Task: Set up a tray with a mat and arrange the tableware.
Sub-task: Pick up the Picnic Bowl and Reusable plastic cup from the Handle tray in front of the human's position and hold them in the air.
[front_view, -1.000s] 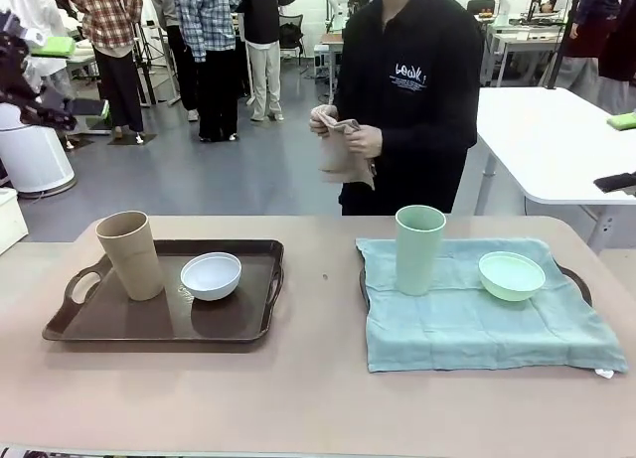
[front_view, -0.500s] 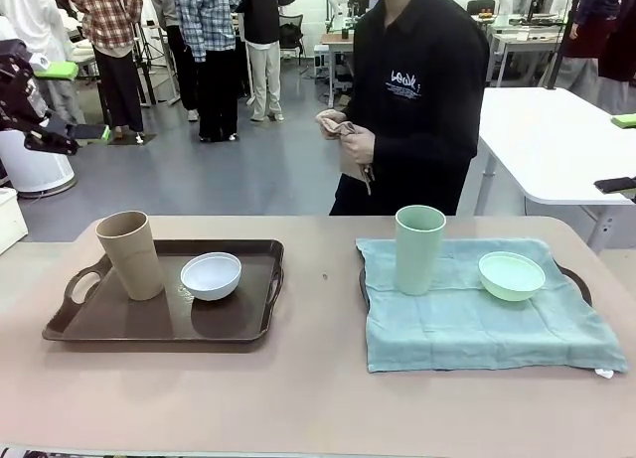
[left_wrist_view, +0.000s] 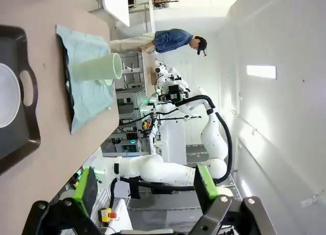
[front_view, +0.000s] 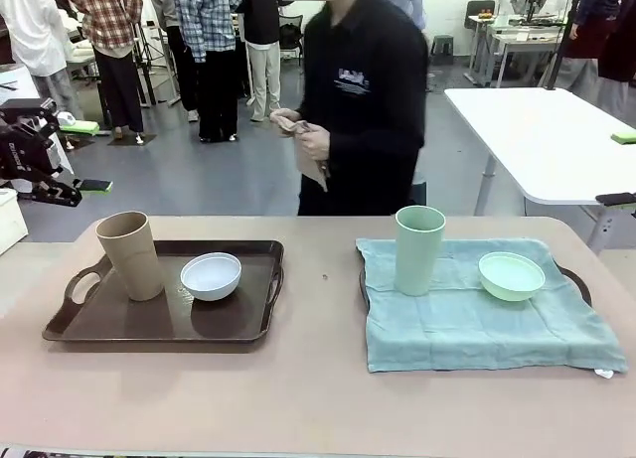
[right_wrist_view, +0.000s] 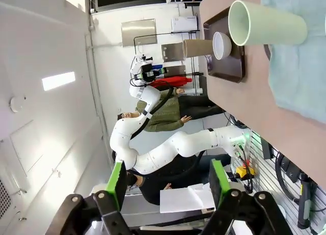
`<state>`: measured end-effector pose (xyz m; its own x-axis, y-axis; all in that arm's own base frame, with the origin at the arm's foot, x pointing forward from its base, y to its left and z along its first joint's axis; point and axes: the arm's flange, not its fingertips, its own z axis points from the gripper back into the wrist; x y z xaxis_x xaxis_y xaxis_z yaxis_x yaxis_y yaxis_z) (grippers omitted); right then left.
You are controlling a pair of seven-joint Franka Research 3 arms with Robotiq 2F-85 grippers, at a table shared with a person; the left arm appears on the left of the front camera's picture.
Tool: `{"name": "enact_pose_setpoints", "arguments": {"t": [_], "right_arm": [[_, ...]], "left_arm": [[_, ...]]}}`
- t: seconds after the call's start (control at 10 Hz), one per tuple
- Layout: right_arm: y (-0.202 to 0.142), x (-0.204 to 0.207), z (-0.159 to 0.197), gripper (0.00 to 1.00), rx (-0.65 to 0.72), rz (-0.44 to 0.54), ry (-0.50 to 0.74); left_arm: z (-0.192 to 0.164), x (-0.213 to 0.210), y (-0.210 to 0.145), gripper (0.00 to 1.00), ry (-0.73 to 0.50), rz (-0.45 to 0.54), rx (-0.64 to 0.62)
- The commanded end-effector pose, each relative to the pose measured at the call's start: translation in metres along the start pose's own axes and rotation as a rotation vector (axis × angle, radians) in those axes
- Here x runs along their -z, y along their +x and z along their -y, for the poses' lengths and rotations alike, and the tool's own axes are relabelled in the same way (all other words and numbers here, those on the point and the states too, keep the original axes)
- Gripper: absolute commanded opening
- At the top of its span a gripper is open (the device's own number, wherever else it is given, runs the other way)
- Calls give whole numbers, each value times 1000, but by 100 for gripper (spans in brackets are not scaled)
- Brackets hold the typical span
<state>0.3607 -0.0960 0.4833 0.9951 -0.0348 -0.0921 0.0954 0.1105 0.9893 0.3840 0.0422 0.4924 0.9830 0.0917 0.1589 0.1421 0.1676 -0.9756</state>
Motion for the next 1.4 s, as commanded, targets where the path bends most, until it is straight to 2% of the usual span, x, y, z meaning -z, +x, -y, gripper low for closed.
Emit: {"name": "enact_pose_setpoints", "arguments": {"t": [0.0,1.3], "right_arm": [[-3,3,-7,85,-14,-8,-4],[-3,3,-7,85,-14,-8,-4]], "left_arm": [[15,3,1,100,-16,5,63],[15,3,1,100,-16,5,63]]}}
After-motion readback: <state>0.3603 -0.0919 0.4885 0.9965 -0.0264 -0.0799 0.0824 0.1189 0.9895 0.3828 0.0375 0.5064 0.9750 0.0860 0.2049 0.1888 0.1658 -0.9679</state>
